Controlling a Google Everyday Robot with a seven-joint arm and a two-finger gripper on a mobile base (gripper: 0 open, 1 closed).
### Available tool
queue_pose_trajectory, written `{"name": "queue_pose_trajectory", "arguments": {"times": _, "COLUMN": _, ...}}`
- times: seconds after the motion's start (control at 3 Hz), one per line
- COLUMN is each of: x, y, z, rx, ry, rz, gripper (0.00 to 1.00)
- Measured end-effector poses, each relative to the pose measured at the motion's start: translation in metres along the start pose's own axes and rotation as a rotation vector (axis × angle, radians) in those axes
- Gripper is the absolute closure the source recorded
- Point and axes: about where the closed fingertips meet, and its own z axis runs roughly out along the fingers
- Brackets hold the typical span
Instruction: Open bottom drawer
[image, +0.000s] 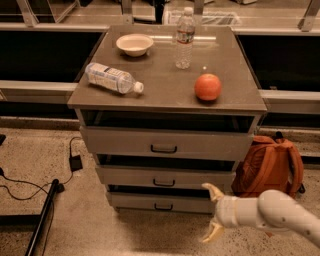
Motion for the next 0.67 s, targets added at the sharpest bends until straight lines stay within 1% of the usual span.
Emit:
{"name": "queue_pose_trajectory", "arguments": {"times": 0.33, "x": 0.039, "y": 0.044, "z": 0.071, "rx": -0.112, "ry": -0.041, "rz": -0.020, "gripper": 0.00}}
{"name": "queue_pose_trajectory", "arguments": {"times": 0.67, "x": 0.048, "y": 0.063, "z": 0.093, "rx": -0.149, "ry": -0.065, "rz": -0.001, "gripper": 0.00}}
